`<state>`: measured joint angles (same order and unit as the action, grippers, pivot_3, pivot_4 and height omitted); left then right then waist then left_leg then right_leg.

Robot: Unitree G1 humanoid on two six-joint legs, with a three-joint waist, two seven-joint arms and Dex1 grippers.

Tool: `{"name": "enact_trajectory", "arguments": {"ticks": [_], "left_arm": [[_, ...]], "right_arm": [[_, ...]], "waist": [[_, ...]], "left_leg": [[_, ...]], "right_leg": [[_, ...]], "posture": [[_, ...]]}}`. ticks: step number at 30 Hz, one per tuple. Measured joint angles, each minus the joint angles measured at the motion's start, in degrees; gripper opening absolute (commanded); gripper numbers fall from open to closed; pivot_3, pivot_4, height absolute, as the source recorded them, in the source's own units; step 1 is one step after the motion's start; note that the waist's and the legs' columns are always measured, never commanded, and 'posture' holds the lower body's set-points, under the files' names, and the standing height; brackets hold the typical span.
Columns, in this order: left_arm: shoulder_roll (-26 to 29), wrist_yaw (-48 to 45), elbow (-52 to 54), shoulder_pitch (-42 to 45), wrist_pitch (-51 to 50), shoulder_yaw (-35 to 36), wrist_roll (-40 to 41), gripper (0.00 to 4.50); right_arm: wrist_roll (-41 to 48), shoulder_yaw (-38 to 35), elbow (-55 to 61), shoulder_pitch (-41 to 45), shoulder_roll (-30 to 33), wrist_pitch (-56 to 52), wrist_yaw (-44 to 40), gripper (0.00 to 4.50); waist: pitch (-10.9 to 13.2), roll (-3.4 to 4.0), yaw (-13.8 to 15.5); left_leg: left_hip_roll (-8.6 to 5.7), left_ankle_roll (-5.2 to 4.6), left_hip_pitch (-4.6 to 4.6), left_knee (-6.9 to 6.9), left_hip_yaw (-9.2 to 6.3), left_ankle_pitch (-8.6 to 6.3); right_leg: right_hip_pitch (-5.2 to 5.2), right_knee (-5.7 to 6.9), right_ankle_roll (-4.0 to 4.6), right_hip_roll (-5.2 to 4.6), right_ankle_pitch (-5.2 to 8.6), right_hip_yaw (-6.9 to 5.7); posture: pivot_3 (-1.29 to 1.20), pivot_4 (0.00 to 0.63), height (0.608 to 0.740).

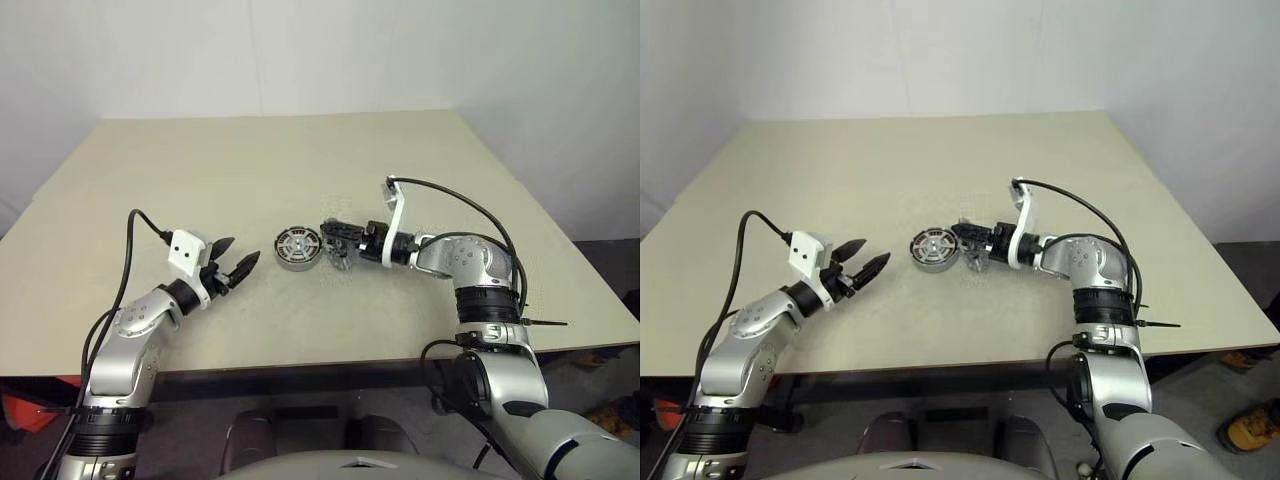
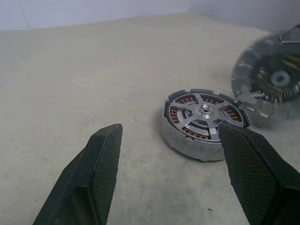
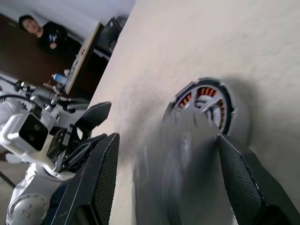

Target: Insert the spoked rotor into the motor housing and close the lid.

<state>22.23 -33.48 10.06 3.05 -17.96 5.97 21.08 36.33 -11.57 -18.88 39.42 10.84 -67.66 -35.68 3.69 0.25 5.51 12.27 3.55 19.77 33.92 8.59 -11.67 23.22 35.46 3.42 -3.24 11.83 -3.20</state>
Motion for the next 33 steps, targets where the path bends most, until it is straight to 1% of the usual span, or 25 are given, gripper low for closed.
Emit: {"name": "enact_trajectory", "arguments": {"ticks": [14,18,21,23,26,30,33], "left_arm": [[-0.2,1.3,0.6,-0.8,0.0,0.0,0.0,3.46],[-0.2,1.5,1.0,-0.9,0.0,-0.2,0.0,3.46],[-0.2,1.5,1.3,-0.9,0.0,-0.2,0.0,3.46],[-0.2,1.5,1.4,-1.0,0.0,-0.2,0.0,3.46],[-0.1,1.5,1.4,-1.0,0.0,-0.2,0.0,3.46],[-0.1,1.4,1.4,-0.9,0.0,-0.2,0.0,3.46],[-0.1,1.2,1.3,-0.8,0.0,-0.2,0.0,3.46]], "right_arm": [[0.0,2.4,0.0,2.4,-5.7,1.2,0.8,3.68],[-0.7,6.0,2.6,1.9,-5.4,3.5,-0.7,3.68],[-2.8,9.8,4.9,0.4,-3.2,8.5,-3.6,3.68],[-5.1,12.9,5.7,-0.8,-0.7,13.7,-6.8,3.68],[-10.3,16.8,6.0,-1.9,3.5,25.7,-12.1,3.68],[-14.9,19.1,5.3,-3.9,6.0,41.4,-19.7,3.68],[-15.6,19.1,1.8,-4.4,6.9,47.2,-24.2,3.68]], "waist": [[0.0,0.00,0.0],[0.0,0.00,0.0],[0.0,-0.01,0.1],[0.0,-0.01,0.1],[0.0,-0.01,0.0],[0.0,-0.02,0.0],[0.0,-0.02,-0.1]], "left_leg": [[0.01,0.00,-0.03,-0.01,-0.01,0.00],[0.01,0.00,-0.03,-0.01,-0.01,0.00],[0.00,0.00,-0.02,0.00,-0.01,0.00],[0.00,-0.01,0.00,0.01,-0.01,0.00],[0.01,-0.01,0.05,0.01,-0.01,-0.01],[0.02,-0.07,0.08,0.01,0.00,-0.04],[0.02,-0.29,0.10,0.07,0.00,-0.17]], "right_leg": [[0.01,0.00,0.00,0.00,0.00,0.00],[0.02,-0.01,0.00,0.00,0.00,0.00],[0.01,-0.02,-0.01,-0.02,0.00,0.00],[0.01,-0.02,-0.02,-0.02,0.00,0.00],[0.01,-0.02,-0.03,-0.01,0.01,0.00],[0.01,-0.03,-0.03,0.00,0.01,0.00],[0.01,-0.02,-0.01,-0.01,0.00,0.00]], "posture": [[0.00,0.000,0.740],[0.00,0.000,0.740],[0.00,0.000,0.740],[0.00,0.000,0.740],[0.00,0.000,0.740],[0.00,0.000,0.740],[0.00,0.000,0.740]]}}
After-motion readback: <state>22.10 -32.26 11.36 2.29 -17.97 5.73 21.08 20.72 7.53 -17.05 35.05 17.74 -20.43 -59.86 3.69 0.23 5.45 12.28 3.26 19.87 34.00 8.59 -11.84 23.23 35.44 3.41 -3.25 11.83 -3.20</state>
